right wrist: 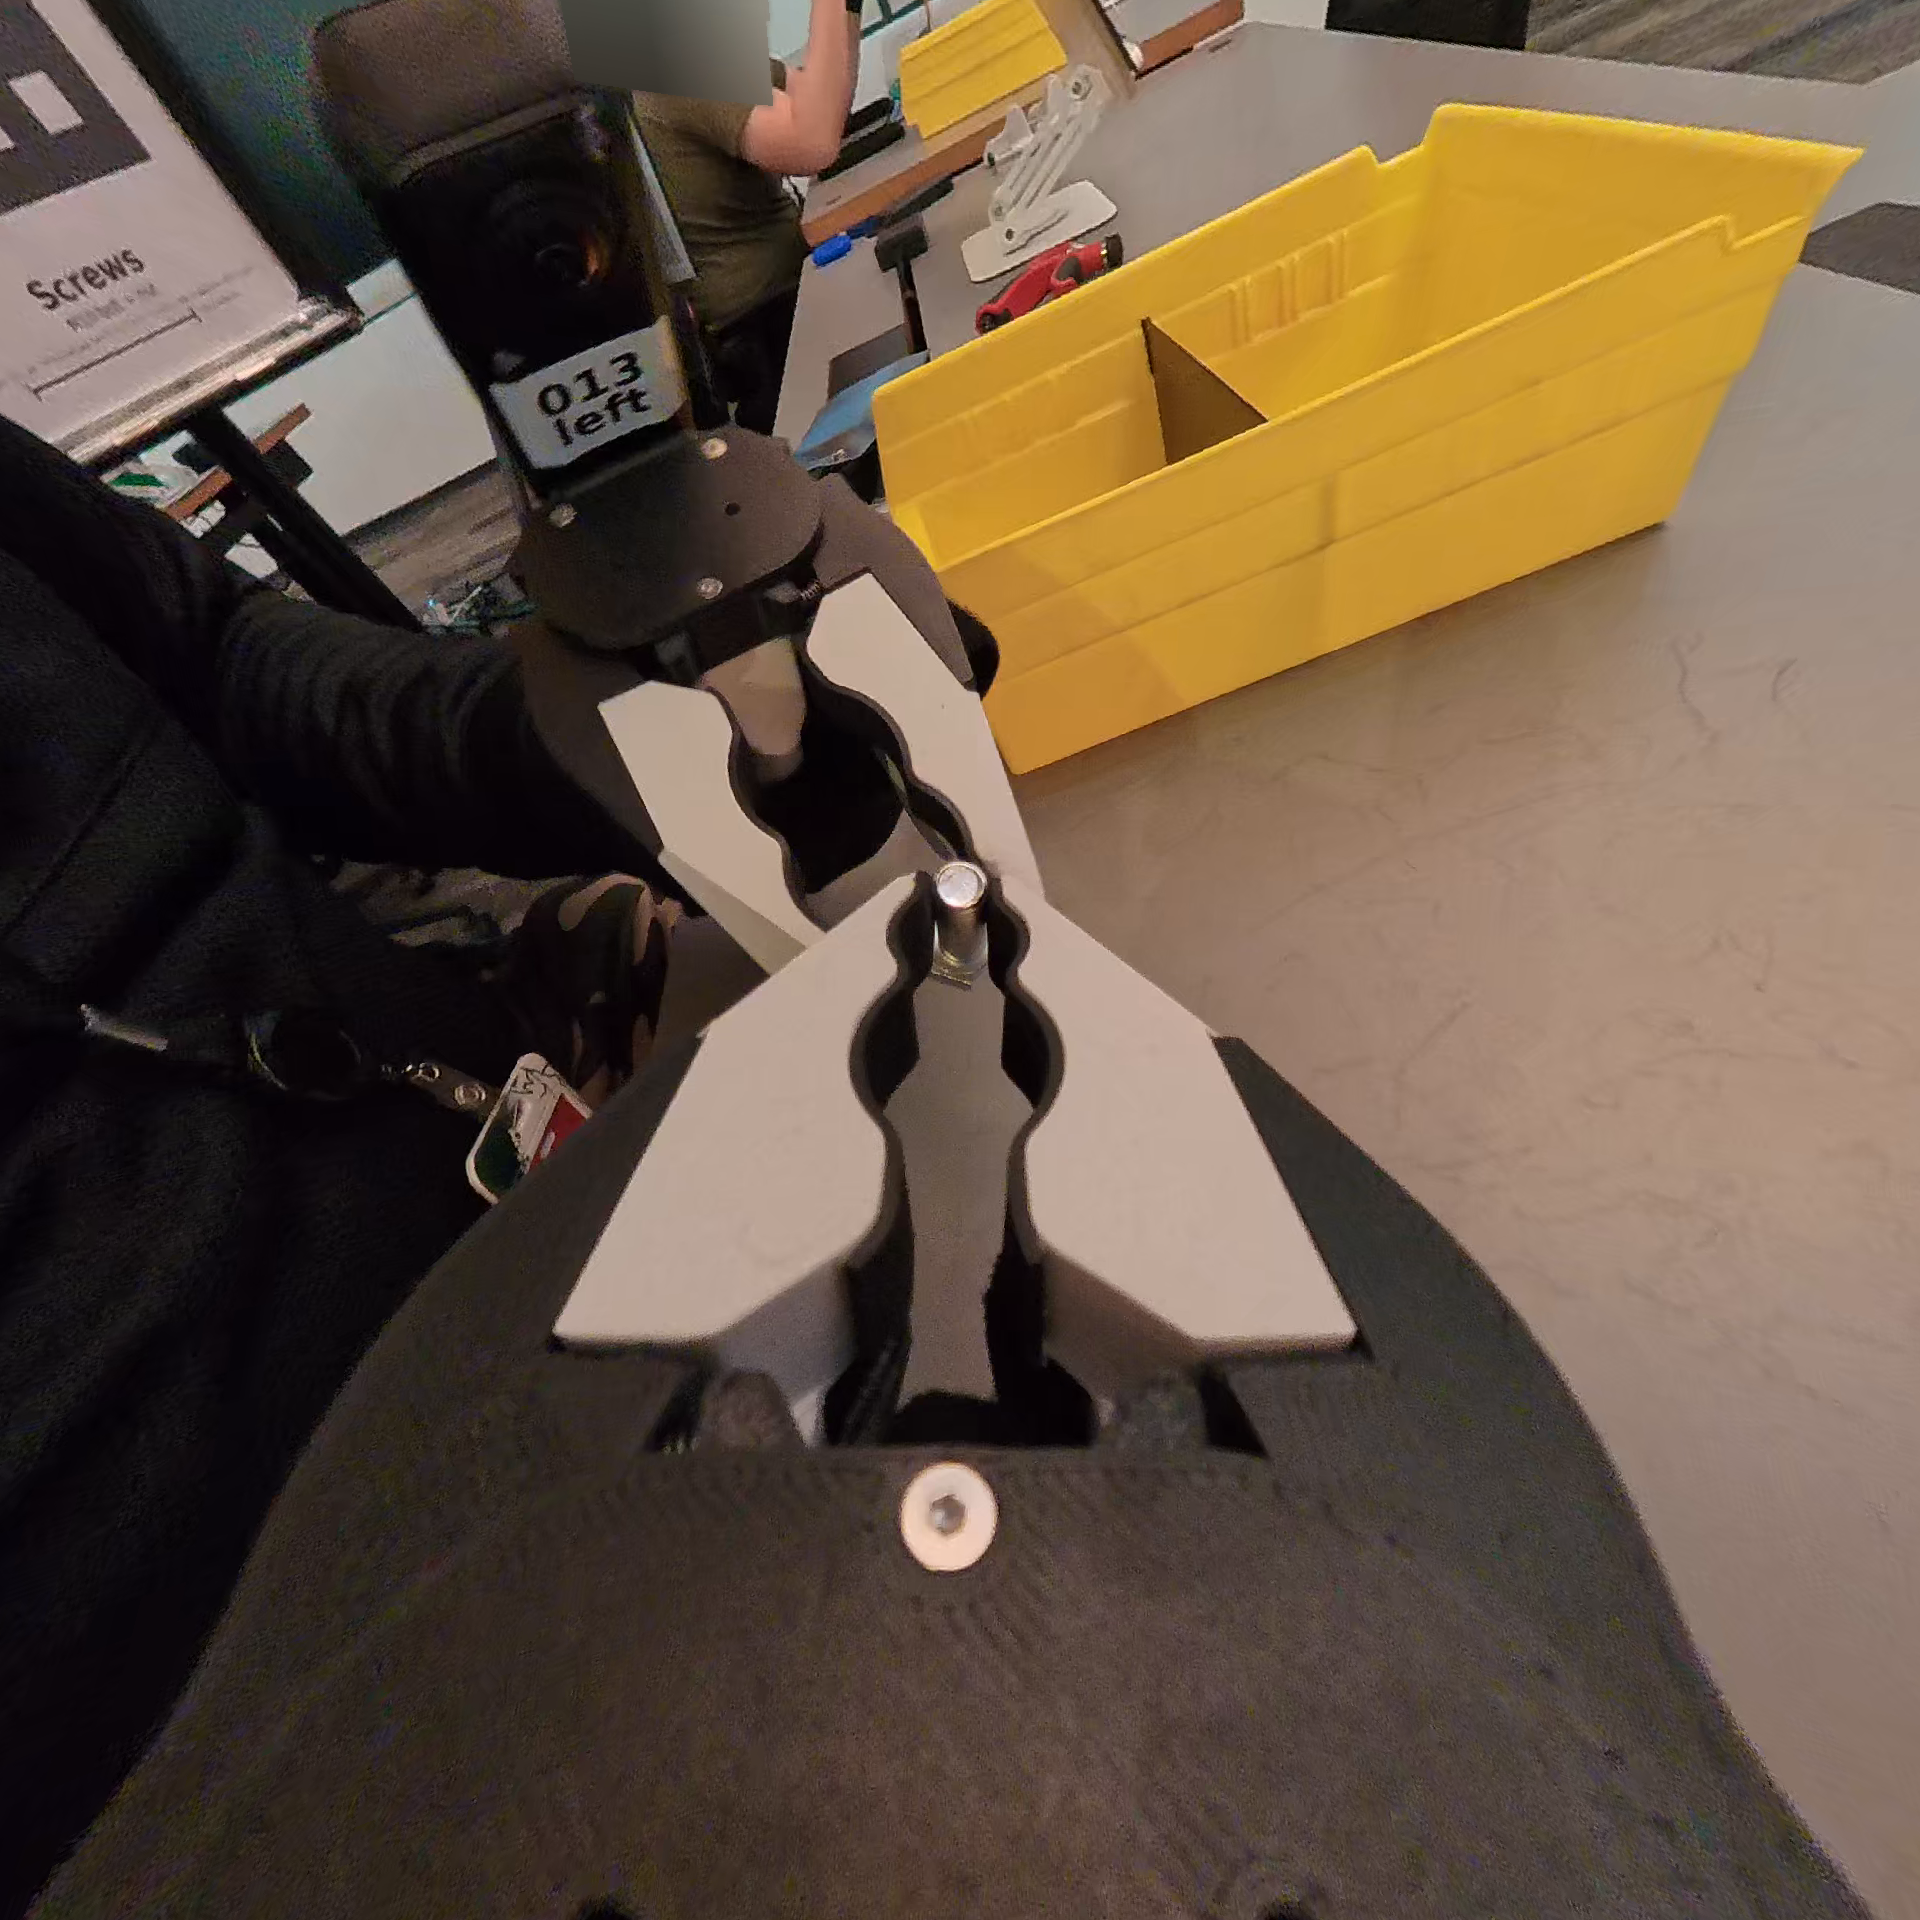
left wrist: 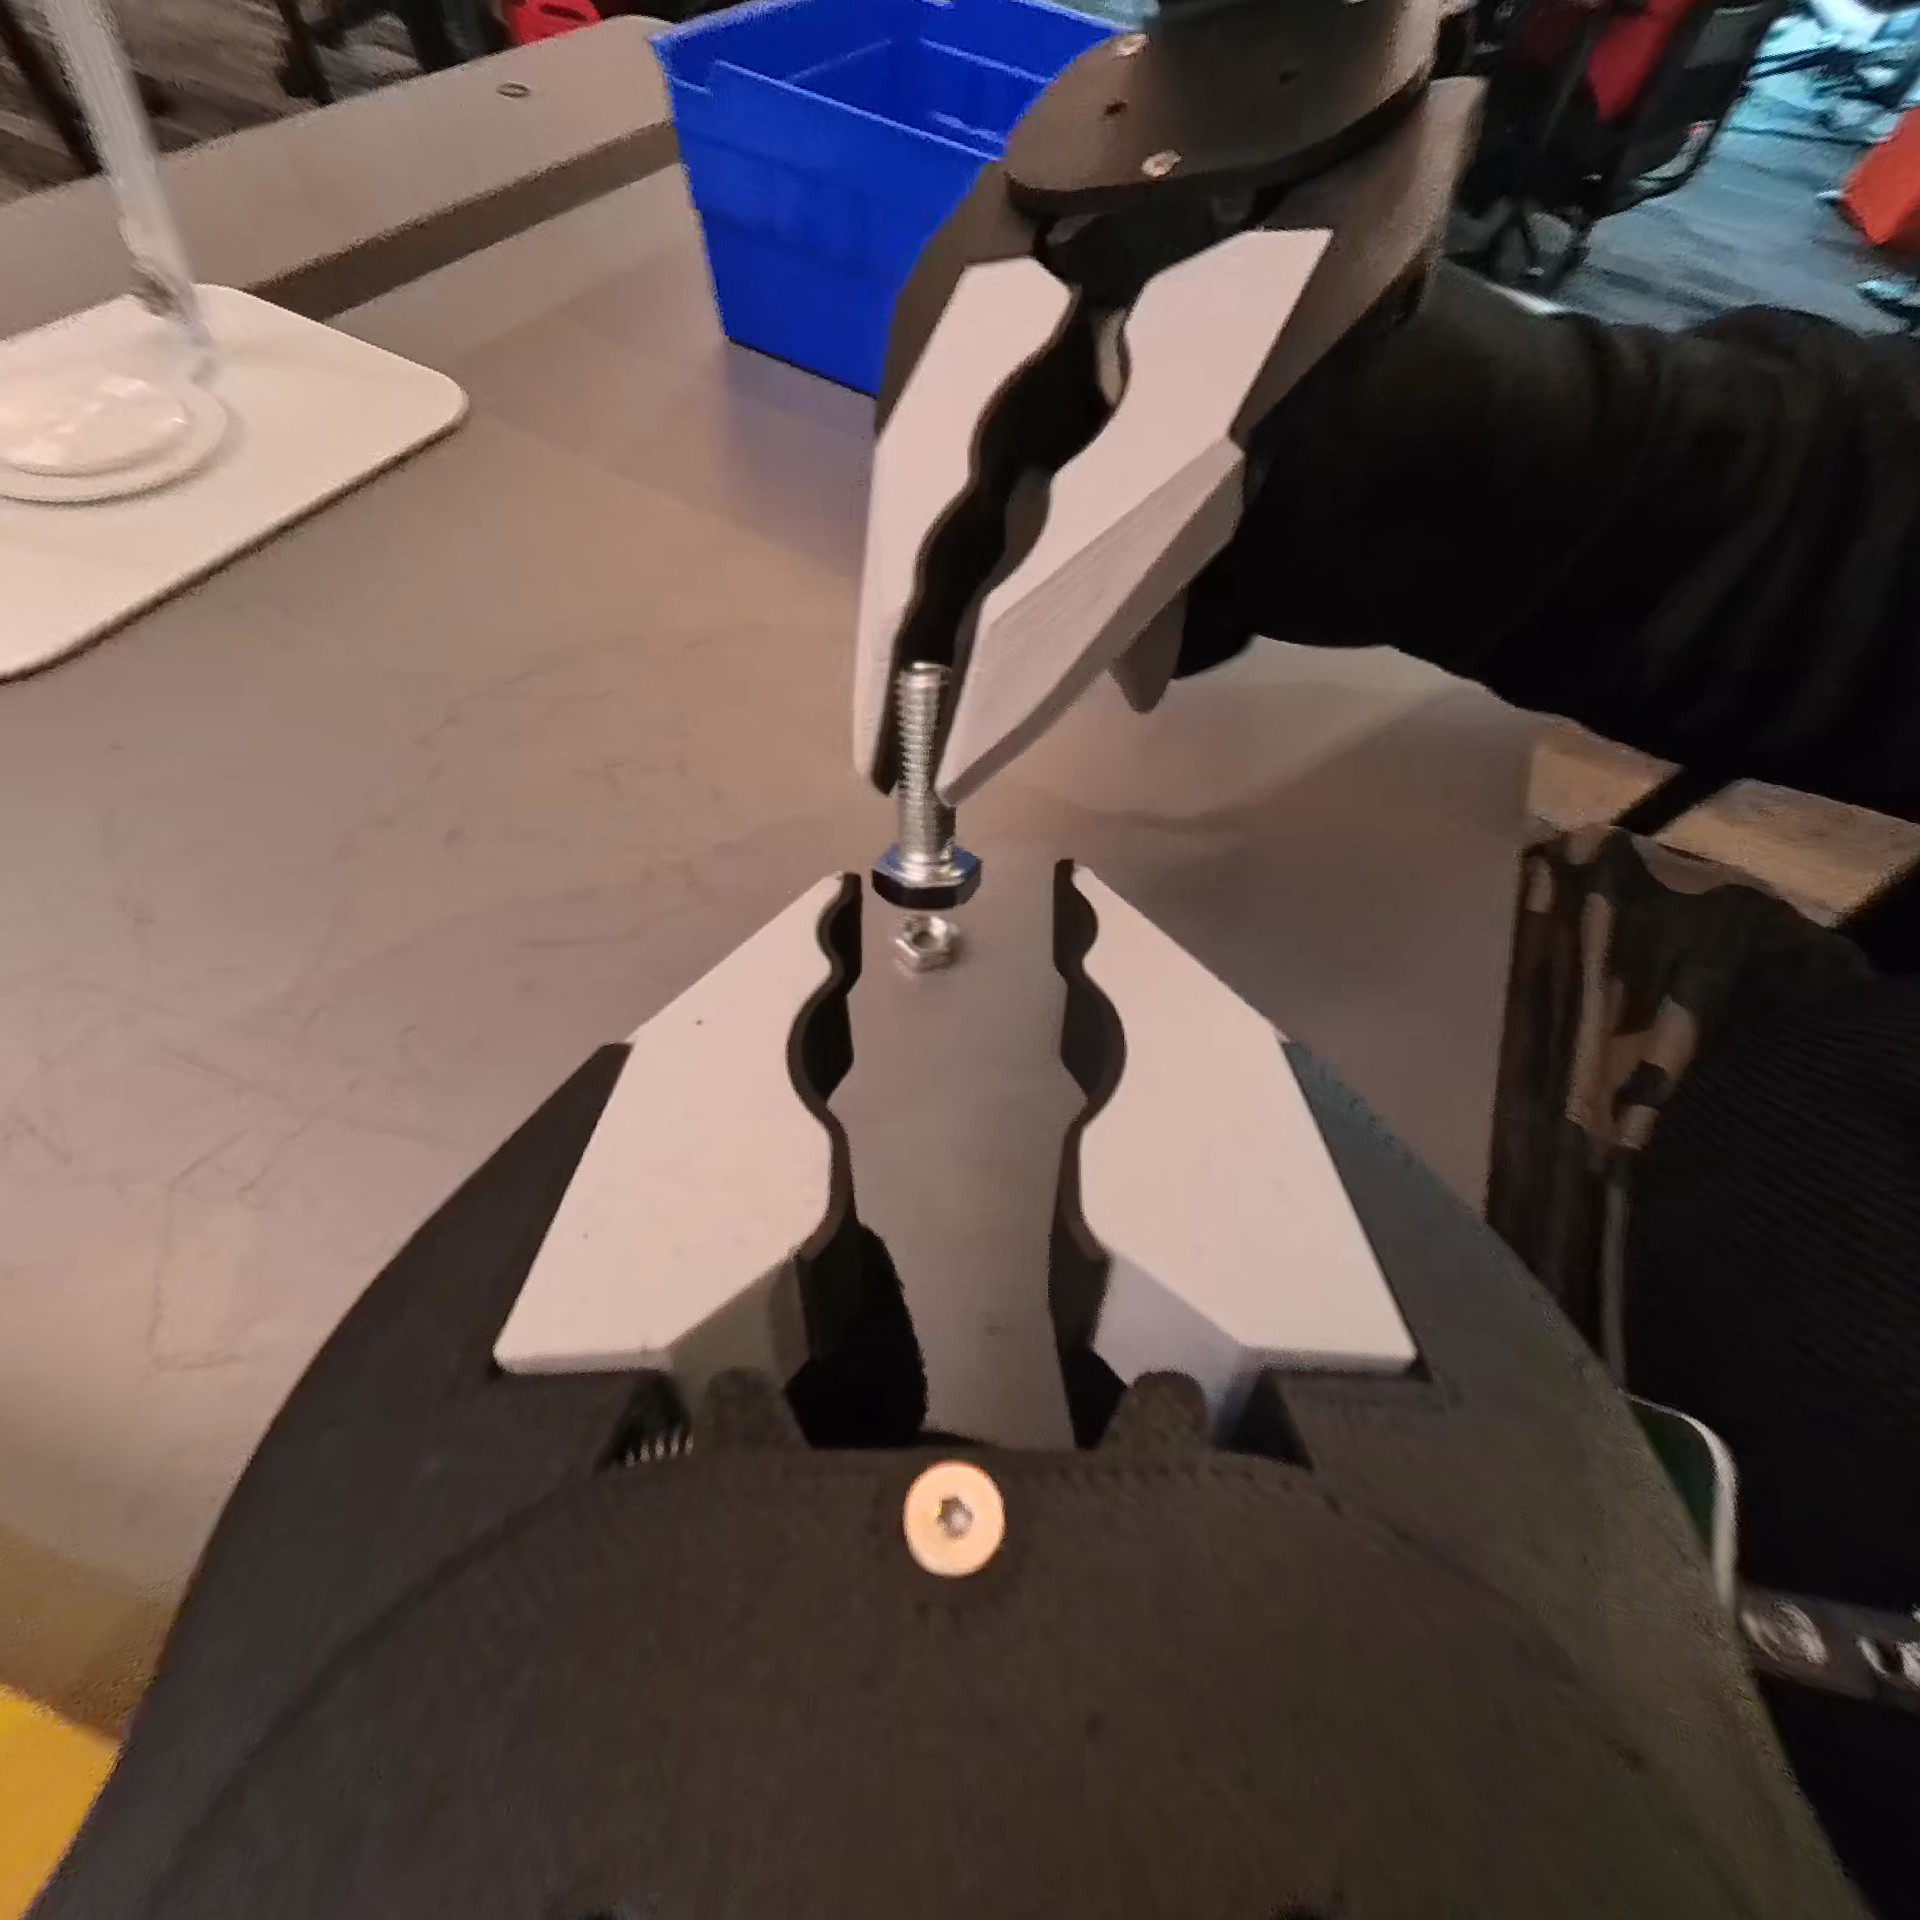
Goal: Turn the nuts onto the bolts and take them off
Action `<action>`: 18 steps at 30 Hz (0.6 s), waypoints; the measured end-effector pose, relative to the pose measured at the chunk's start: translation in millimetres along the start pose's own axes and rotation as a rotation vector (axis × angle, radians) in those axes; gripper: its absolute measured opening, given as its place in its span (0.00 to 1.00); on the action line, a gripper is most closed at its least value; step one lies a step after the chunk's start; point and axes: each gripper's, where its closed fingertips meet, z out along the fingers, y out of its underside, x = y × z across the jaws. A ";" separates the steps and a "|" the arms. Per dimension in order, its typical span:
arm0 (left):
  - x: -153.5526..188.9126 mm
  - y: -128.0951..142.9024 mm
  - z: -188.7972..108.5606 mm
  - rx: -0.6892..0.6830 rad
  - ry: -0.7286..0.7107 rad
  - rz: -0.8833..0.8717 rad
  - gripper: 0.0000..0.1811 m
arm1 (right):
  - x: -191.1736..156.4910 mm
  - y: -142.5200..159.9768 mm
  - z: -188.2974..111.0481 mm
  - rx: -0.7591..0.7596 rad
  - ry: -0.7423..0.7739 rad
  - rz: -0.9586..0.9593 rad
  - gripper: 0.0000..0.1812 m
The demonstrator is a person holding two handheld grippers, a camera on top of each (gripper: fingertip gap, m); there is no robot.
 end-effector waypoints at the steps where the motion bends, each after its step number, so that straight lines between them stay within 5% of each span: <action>1: 3.1 1.9 -0.1 -0.015 0.037 -0.014 0.19 | -0.8 0.6 -1.3 -0.005 -0.006 -0.007 0.04; 18: 6.9 -2.1 -6.0 0.040 0.098 -0.048 0.09 | -11.3 3.6 1.5 -0.020 -0.066 -0.023 0.04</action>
